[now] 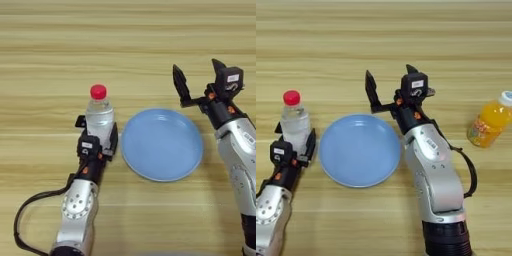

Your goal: Move the objects on the table

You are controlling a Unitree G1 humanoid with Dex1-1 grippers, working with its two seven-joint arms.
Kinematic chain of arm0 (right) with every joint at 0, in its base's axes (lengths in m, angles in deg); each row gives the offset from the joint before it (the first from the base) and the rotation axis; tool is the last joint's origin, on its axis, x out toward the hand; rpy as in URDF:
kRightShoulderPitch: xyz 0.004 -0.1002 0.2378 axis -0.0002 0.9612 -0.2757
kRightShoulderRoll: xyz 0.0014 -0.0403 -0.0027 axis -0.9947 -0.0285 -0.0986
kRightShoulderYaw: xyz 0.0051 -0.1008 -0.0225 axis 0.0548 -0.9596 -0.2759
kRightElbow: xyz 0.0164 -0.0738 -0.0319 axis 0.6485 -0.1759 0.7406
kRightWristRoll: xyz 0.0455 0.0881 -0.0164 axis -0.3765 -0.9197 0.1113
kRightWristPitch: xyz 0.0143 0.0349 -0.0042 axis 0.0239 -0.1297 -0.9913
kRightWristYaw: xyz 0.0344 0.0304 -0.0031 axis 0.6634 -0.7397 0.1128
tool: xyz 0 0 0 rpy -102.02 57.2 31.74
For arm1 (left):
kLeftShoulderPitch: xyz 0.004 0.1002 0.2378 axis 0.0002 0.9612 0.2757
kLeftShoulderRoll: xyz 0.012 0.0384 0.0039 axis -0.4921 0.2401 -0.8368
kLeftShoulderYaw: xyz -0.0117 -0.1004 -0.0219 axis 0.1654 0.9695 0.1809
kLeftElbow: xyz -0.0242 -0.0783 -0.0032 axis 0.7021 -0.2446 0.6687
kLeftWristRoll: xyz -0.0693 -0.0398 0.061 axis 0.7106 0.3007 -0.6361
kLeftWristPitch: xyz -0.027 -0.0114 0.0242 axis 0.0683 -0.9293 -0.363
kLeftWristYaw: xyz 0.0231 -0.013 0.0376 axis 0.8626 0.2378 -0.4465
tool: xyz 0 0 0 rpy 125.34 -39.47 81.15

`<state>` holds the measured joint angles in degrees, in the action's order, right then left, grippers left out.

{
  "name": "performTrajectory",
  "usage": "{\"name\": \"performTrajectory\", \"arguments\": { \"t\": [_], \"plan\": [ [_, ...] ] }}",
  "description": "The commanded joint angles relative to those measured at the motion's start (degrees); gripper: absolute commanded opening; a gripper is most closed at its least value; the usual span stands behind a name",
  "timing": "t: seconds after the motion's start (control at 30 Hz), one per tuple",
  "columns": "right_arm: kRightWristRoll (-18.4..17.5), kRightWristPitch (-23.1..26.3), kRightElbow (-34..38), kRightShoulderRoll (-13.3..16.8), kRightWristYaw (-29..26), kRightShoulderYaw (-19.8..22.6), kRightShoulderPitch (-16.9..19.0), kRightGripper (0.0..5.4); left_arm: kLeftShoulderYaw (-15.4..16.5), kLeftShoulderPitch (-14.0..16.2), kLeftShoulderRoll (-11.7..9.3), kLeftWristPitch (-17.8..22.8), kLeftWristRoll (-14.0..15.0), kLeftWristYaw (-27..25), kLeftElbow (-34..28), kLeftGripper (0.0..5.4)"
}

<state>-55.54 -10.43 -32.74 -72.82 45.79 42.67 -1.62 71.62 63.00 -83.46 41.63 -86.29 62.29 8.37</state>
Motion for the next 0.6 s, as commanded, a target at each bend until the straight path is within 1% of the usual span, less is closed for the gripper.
{"name": "performTrajectory", "arguments": {
  "t": [0.03, 0.1, 0.2, 0.6],
  "plan": [
    [-0.3, -0.1, 0.0, 0.1, 0.1, 0.1, -0.7, 5.40, 0.2, 0.4, 1.2, 0.7, -0.5, 1.0, 4.3, 3.15],
    [-0.3, -0.1, 0.0, 0.1, 0.1, 0.1, -0.7, 5.40, 0.9, 0.2, 1.6, 0.3, 0.3, 1.3, 5.9, 3.15],
    [-0.3, -0.2, 0.1, 0.1, 0.2, 0.1, -0.7, 5.40, 0.8, 0.1, 2.0, -0.2, -0.3, 1.8, 7.7, 3.15],
    [-0.4, -0.1, 0.0, 0.2, 0.1, 0.1, -0.7, 5.40, 1.0, -0.2, 2.2, -0.7, -1.3, 2.5, 8.5, 3.15]
  ]
}}
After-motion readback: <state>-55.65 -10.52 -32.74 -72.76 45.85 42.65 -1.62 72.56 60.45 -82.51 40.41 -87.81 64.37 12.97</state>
